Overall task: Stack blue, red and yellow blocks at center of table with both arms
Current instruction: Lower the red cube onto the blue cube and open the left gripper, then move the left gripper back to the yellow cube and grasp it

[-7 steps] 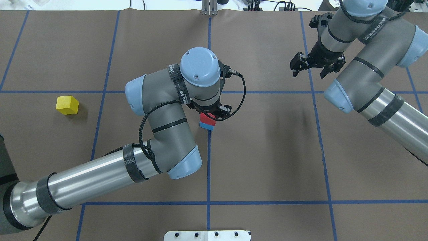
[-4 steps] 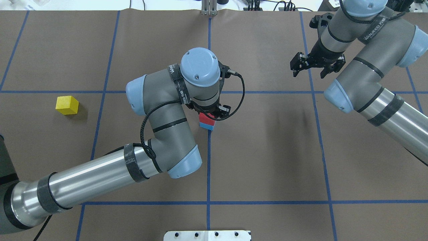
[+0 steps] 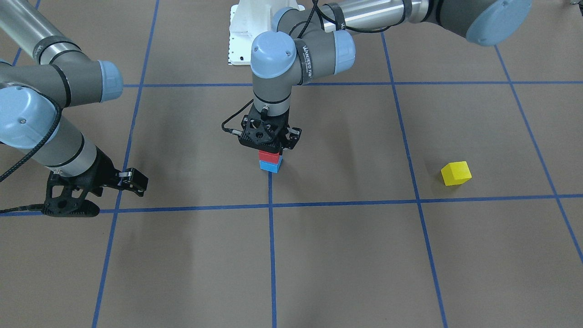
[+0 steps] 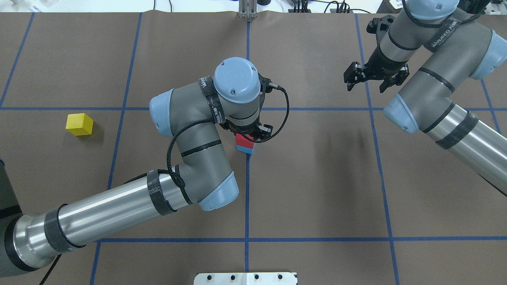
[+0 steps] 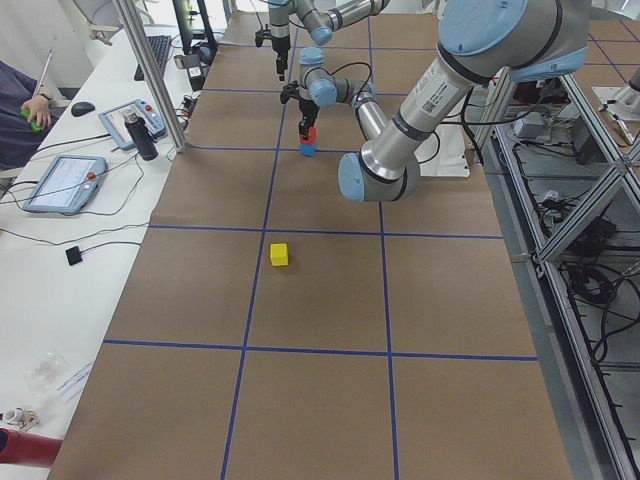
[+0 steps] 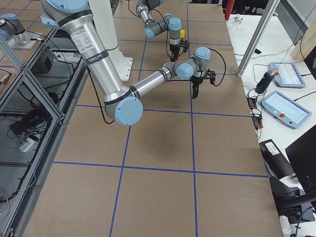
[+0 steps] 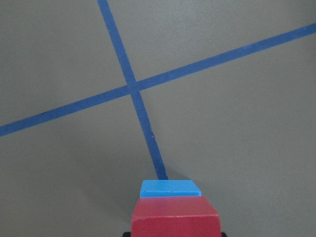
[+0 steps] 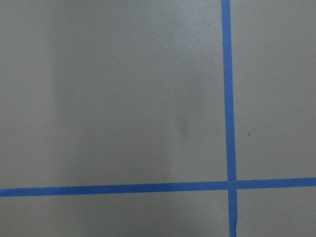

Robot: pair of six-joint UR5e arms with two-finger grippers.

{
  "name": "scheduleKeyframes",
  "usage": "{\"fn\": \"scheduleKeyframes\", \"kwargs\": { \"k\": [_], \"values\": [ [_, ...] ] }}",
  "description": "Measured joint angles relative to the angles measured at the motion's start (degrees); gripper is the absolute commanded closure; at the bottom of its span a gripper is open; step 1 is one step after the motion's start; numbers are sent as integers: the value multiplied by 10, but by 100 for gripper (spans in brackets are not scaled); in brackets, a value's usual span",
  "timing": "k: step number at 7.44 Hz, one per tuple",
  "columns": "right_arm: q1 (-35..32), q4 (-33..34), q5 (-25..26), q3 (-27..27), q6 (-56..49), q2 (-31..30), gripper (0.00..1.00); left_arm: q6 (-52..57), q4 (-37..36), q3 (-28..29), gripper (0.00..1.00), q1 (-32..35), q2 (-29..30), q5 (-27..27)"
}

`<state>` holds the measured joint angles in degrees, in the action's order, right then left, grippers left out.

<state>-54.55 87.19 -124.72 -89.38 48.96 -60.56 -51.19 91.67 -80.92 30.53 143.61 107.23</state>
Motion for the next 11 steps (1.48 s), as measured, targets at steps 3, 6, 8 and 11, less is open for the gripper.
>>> {"fn": "scheduleKeyframes", "kwargs": {
  "k": [3, 6, 8, 11],
  "values": [
    [-4, 0, -1, 0, -2, 0, 0, -13, 19, -1, 1, 1, -2, 0],
    [-5, 0, -1, 0, -3, 1, 0, -13, -3, -31, 1, 36, -2, 30],
    [-5, 0, -1, -3, -1, 2, 0, 3, -64, -112, 1, 116, -50, 122],
    [-6, 0, -1, -4, 0, 2, 0, 19, -85, -225, 1, 204, -223, 155]
  ]
}}
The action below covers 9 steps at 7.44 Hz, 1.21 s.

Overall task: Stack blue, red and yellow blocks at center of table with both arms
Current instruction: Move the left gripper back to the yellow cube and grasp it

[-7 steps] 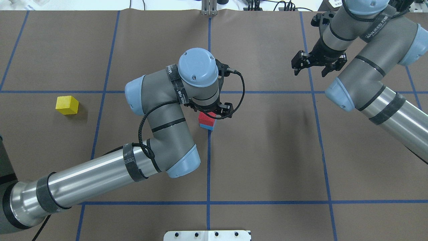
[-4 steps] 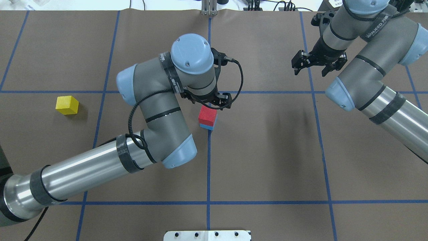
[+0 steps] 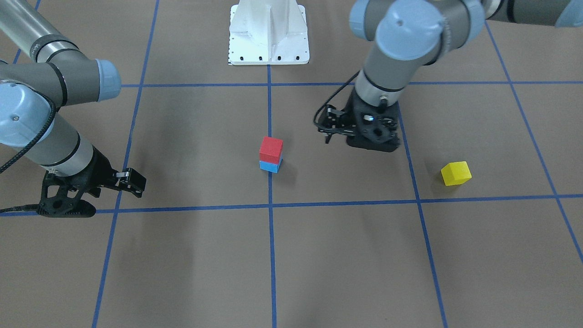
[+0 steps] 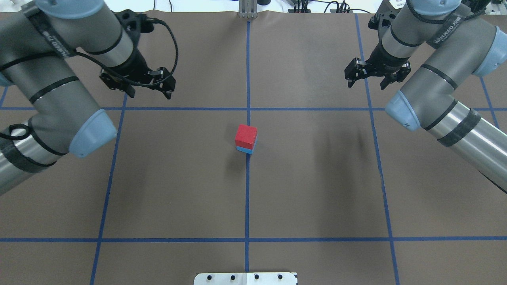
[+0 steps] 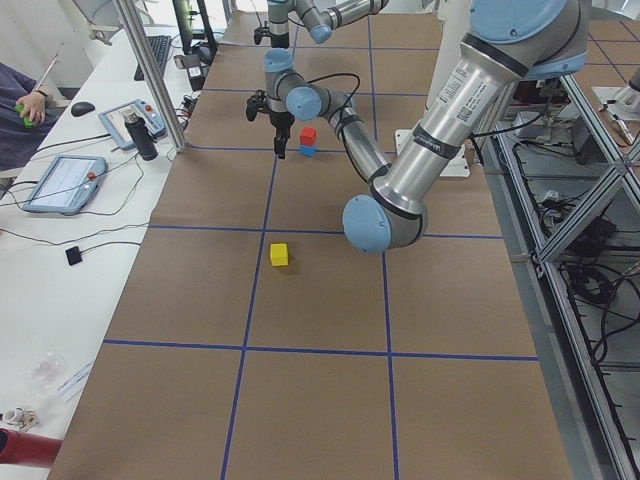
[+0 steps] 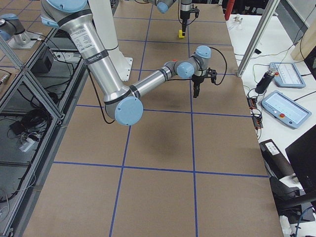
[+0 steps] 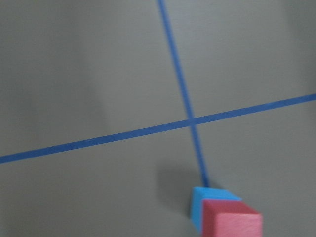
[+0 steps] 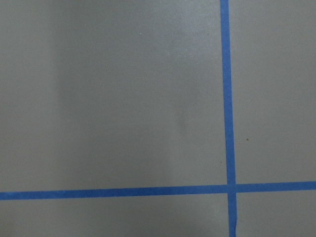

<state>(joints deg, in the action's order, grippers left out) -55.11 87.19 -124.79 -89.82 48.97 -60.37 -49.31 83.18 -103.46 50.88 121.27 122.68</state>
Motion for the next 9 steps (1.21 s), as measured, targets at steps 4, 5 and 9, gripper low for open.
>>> {"fn": "scheduleKeyframes", "kwargs": {
  "k": [4, 5, 9],
  "values": [
    [1, -1, 1, 0, 2, 0, 0, 56, 110, 30, 0, 47, -151, -2],
    [1, -1, 2, 1, 0, -1, 0, 36, 179, 66, 0, 47, -168, -2],
    [1, -1, 2, 2, -2, -2, 0, 15, 261, 137, 0, 43, -176, -3]
  ]
}}
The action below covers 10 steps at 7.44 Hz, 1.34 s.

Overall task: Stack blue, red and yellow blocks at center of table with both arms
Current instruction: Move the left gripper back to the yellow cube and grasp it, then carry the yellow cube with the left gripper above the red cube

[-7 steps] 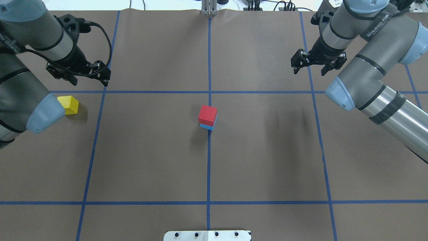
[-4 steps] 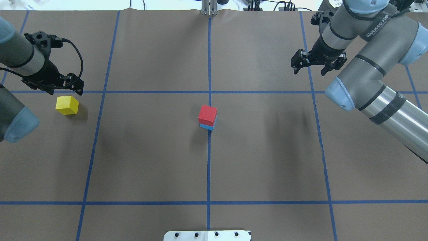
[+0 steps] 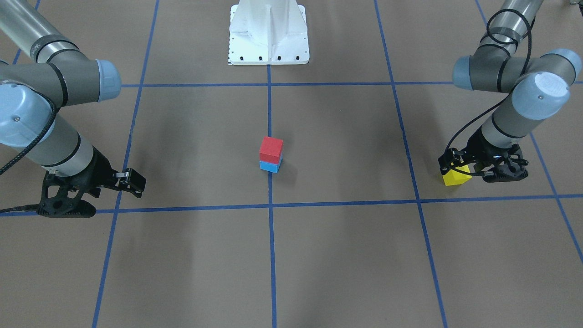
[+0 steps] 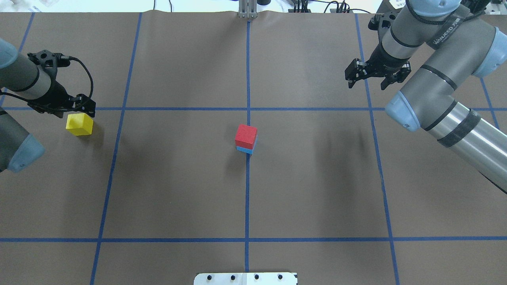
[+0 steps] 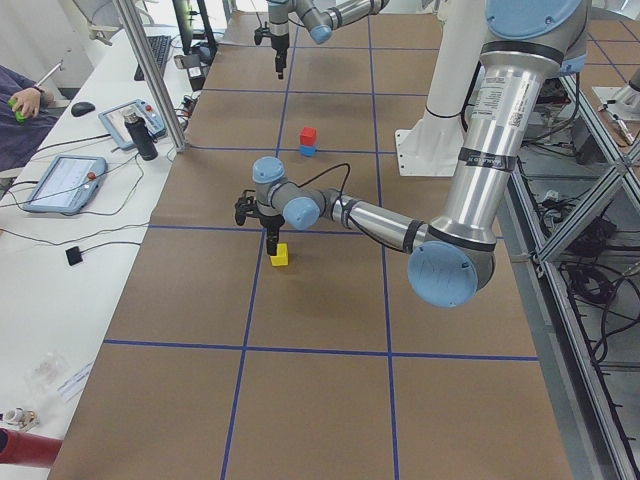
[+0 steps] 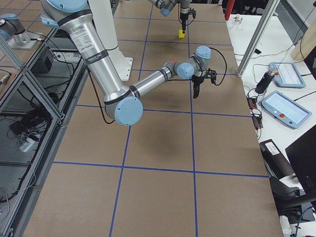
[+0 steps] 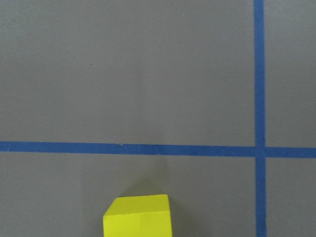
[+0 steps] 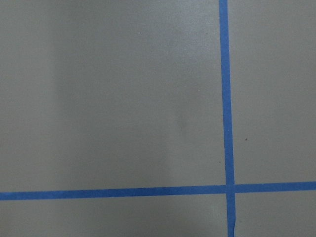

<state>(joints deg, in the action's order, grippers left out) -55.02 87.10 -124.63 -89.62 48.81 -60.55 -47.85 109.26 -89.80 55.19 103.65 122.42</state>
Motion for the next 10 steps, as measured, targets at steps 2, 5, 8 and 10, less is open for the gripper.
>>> {"fn": "scheduleKeyframes", "kwargs": {
  "k": [2, 5, 8, 10],
  "values": [
    [0, 0, 0, 1, 0, -1, 0, 1, 2, 14, 0, -1, 3, -6],
    [0, 0, 0, 2, -1, -1, 0, 2, 4, 40, 0, -8, 10, -12],
    [0, 0, 0, 1, -1, -2, 0, 3, 5, 47, 65, -22, 13, -12],
    [0, 0, 0, 0, -1, -1, 0, 12, 4, 40, 100, -22, 8, -9]
  ]
}}
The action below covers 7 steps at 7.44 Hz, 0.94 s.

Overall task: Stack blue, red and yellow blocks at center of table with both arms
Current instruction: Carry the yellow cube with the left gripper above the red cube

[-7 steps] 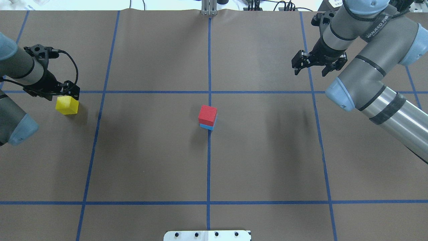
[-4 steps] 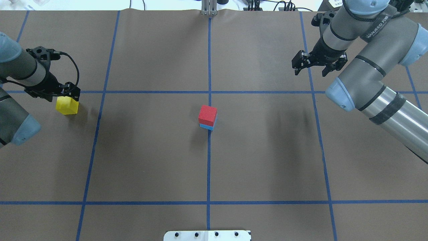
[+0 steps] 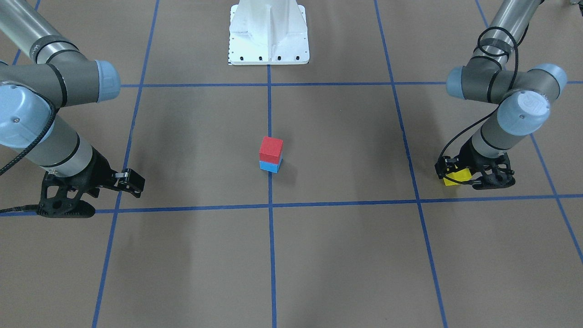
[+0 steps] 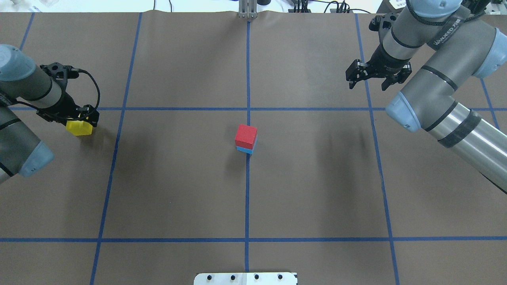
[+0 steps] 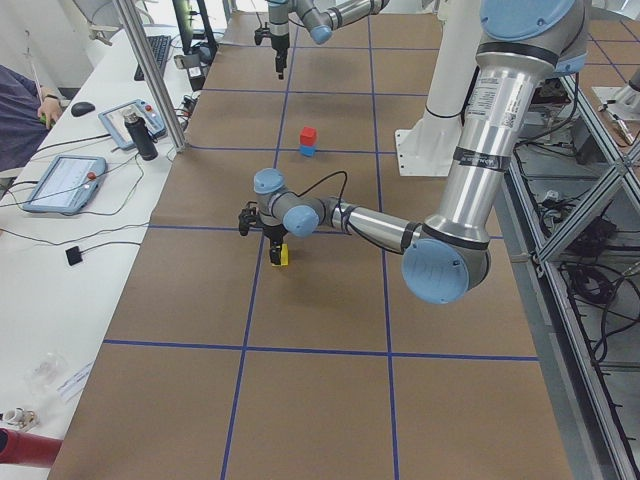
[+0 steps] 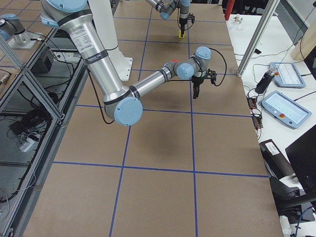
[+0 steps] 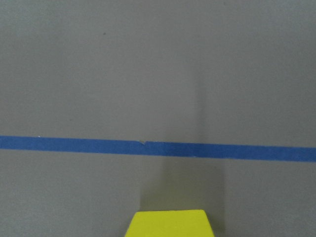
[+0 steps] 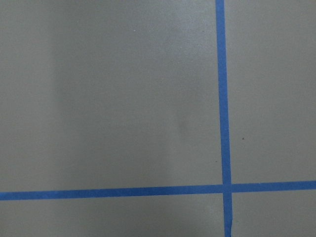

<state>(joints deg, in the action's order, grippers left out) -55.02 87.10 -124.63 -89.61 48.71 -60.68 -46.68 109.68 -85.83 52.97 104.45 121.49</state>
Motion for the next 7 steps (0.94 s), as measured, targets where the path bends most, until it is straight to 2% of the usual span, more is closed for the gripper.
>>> {"fn": "scheduleKeyframes", "kwargs": {
  "k": [2, 4, 6, 7],
  "values": [
    [0, 0, 0, -1, 1, 0, 0, 19, -15, -10, 100, 9, 1, 5],
    [0, 0, 0, -2, 1, 1, 0, 34, -104, -55, 100, 27, 30, 19],
    [0, 0, 0, -2, 1, 1, 0, 43, -217, -85, 100, 31, 123, 21],
    [0, 0, 0, -2, 1, 1, 0, 40, -240, -89, 100, 25, 169, 21]
  ]
}}
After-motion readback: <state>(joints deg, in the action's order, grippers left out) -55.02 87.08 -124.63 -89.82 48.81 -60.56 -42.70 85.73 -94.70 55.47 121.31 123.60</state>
